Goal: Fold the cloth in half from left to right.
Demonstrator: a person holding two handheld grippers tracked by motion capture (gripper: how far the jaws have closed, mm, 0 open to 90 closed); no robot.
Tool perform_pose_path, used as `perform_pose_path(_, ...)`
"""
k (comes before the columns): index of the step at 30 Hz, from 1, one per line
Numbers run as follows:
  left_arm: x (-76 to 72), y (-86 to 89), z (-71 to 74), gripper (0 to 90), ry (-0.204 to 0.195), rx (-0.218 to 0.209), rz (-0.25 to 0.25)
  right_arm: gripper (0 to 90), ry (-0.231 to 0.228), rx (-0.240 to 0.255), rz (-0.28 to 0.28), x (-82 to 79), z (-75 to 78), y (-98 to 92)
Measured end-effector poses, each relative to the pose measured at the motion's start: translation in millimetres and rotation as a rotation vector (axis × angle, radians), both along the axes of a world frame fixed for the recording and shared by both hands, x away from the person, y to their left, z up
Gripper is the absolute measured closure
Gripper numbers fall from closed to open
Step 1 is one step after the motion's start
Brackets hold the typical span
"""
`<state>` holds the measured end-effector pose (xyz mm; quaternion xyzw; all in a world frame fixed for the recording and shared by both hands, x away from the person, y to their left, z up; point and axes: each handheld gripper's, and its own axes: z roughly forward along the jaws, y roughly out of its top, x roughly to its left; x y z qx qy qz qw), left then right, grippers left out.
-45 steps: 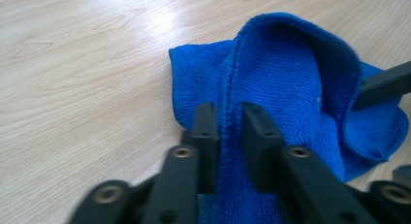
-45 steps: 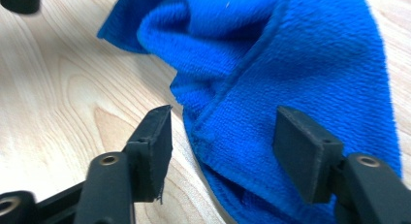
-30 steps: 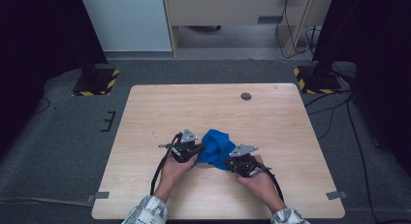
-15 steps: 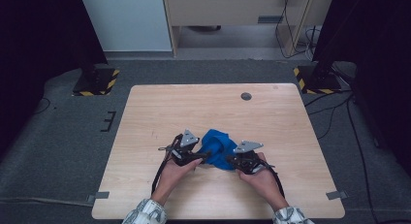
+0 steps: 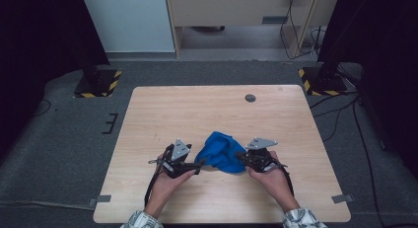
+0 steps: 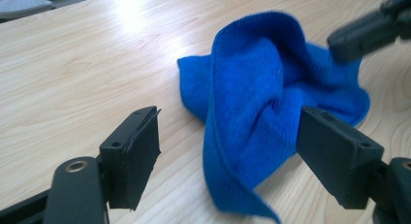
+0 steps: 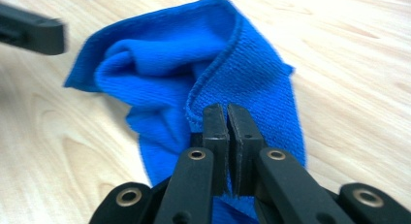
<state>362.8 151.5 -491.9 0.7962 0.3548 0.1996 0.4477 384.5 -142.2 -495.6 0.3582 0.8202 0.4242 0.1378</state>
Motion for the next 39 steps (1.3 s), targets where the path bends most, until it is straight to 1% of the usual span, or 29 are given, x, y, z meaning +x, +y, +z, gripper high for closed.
perform_pose_path(2,-2.2,2.1,2.6,22.5,-0.004,-0.016,0.002,87.0,0.001,0.003,-0.024,2.4,1.7,-4.8)
perform_pose_path(5,-6.0,4.1,1.5,22.0,0.009,-0.010,0.008,86.8,0.002,0.015,-0.060,5.6,4.0,-11.8)
perform_pose_path(7,-8.2,2.8,-0.8,21.4,0.020,0.015,-0.009,86.5,0.001,0.027,-0.068,7.3,5.5,-15.7)
perform_pose_path(9,-10.2,-0.3,-2.9,20.8,0.033,0.032,-0.027,85.5,0.006,0.026,-0.075,8.2,6.5,-18.2)
perform_pose_path(13,-10.8,-4.3,-5.9,19.8,0.043,0.061,-0.038,82.1,0.014,0.021,-0.066,8.1,4.0,-18.5)
perform_pose_path(15,-10.7,-3.6,-7.0,21.0,0.042,0.077,-0.025,80.3,0.012,0.015,-0.064,5.9,2.2,-17.3)
perform_pose_path(18,-8.0,-0.1,-8.5,24.2,0.053,0.073,-0.009,75.3,0.015,0.016,-0.045,0.6,-2.7,-13.1)
perform_pose_path(19,-7.4,0.9,-8.7,26.7,0.058,0.072,-0.005,72.5,0.015,0.006,-0.037,-1.8,-5.1,-10.9)
perform_pose_path(21,-6.6,2.7,-9.4,31.0,0.067,0.070,-0.002,70.9,0.015,0.006,-0.028,-4.9,-8.4,-7.8)
perform_pose_path(24,-6.3,2.9,-10.1,33.1,0.075,0.079,0.013,70.2,0.015,-0.002,-0.012,-7.3,-11.9,-4.6)
perform_pose_path(27,-6.3,2.8,-10.1,35.6,0.082,0.081,0.013,67.0,0.019,-0.008,-0.004,-8.8,-14.0,-1.3)
perform_pose_path(29,-6.6,3.1,-9.5,35.8,0.081,0.082,0.014,62.5,0.016,-0.012,-0.003,-10.3,-14.1,1.6)
perform_pose_path(32,-7.4,4.0,-7.9,36.2,0.078,0.077,0.018,60.5,0.007,-0.001,0.010,-12.2,-13.9,4.4)
perform_pose_path(35,-7.8,4.2,-7.5,35.6,0.076,0.078,0.018,54.9,0.006,-0.010,0.015,-13.5,-15.7,7.2)
perform_pose_path(37,-8.2,4.2,-7.1,34.2,0.074,0.076,0.018,48.0,0.009,-0.020,0.013,-14.5,-17.9,8.8)
perform_pose_path(39,-8.8,4.0,-6.6,32.4,0.070,0.075,0.021,43.6,0.006,-0.035,0.014,-15.2,-19.6,10.1)
